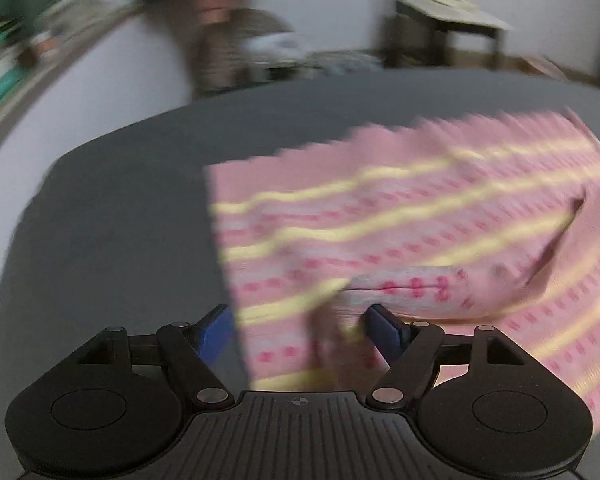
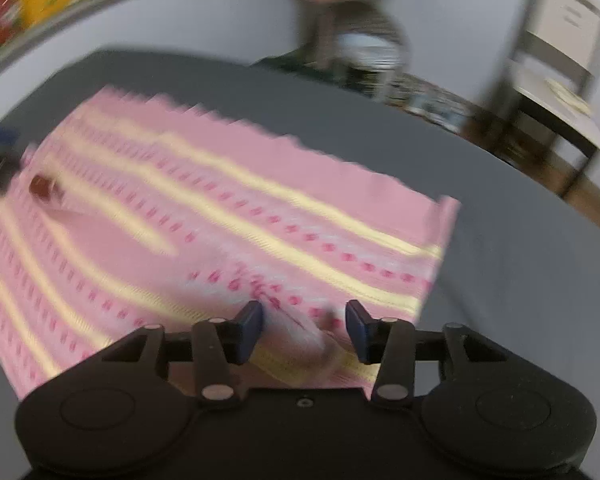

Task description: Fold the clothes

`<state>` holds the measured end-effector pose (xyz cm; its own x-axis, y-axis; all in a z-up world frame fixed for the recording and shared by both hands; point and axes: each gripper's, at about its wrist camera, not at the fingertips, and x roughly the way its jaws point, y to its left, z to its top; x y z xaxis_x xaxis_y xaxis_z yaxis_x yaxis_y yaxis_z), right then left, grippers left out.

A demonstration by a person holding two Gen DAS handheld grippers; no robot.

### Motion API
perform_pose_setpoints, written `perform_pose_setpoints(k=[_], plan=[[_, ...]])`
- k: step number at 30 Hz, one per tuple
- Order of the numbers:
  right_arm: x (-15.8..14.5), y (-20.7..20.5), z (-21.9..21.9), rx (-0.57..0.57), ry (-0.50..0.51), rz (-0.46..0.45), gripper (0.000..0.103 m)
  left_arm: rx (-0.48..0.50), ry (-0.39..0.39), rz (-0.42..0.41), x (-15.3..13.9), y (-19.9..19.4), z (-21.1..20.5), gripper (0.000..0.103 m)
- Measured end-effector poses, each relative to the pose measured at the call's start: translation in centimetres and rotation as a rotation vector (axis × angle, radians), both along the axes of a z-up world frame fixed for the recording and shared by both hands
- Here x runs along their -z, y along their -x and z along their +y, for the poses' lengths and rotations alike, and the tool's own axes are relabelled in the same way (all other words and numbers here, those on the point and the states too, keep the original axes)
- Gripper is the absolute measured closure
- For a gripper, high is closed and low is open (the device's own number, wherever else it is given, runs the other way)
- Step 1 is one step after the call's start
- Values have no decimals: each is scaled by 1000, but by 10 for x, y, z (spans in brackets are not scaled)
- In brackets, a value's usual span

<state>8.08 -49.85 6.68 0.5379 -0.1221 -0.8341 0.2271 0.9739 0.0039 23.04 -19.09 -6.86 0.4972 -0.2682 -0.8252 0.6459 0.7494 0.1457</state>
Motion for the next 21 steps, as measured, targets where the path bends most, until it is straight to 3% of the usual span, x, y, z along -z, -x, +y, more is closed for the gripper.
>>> perform_pose_setpoints(k=[2, 7, 10, 13, 16, 17, 18, 19, 21], plan=[[-2, 10, 0, 36, -25, -27, 53, -11, 7, -10, -1, 4, 7, 28], [7, 26, -4, 144, -91, -74, 50, -23, 115, 33, 3, 16, 16, 28], [20, 36, -22, 256, -230, -125, 51, -99, 225, 64, 9, 18, 20, 28], [33, 42, -32, 335, -340, -166, 57, -156, 341, 92, 15, 18, 20, 28], [38, 43, -31, 358, -356, -206, 72, -184, 321, 60, 25, 21, 10, 29], [40, 44, -31, 365, -362, -219, 77, -177, 314, 49, 27, 23, 7, 36], [42, 44, -30, 372, -367, -232, 80, -170, 309, 39, 29, 24, 5, 61], [44, 45, -30, 380, -373, -245, 81, -180, 305, 55, 33, 22, 2, 75], [47, 46, -29, 395, -384, -272, 86, -218, 313, 63, 38, 21, 2, 77]])
